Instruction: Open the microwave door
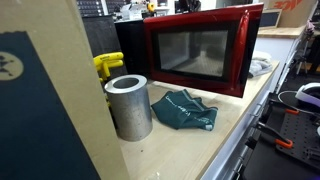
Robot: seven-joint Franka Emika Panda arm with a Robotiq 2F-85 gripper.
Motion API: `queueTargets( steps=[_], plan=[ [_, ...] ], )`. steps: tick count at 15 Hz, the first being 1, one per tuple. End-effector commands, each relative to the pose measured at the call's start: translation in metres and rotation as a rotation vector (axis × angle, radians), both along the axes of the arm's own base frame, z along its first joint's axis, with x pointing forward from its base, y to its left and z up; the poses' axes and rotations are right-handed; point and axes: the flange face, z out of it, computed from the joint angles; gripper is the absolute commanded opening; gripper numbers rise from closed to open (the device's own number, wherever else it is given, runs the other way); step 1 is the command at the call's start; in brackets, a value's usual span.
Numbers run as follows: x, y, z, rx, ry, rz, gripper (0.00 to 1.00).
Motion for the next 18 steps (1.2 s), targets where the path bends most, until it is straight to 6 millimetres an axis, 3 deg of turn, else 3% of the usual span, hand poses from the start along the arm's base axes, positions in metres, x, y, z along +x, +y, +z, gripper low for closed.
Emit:
queueTargets(
  steps=[1, 6, 12, 13, 15, 18],
  plan=[
    [0.000, 0.010, 0.007, 0.017, -0.061, 0.029, 0.00],
    [0.005, 0.021, 0.013, 0.016, -0.121, 0.065, 0.00],
    [-0.012, -0.007, 0.030, -0.092, -0.251, 0.172, 0.02],
    [-0.015, -0.020, 0.034, -0.152, -0.274, 0.208, 0.27],
    [-0.007, -0.040, 0.042, -0.259, -0.316, 0.247, 0.32],
    [-0.002, -0.075, 0.047, -0.376, -0.346, 0.287, 0.53]
  ],
)
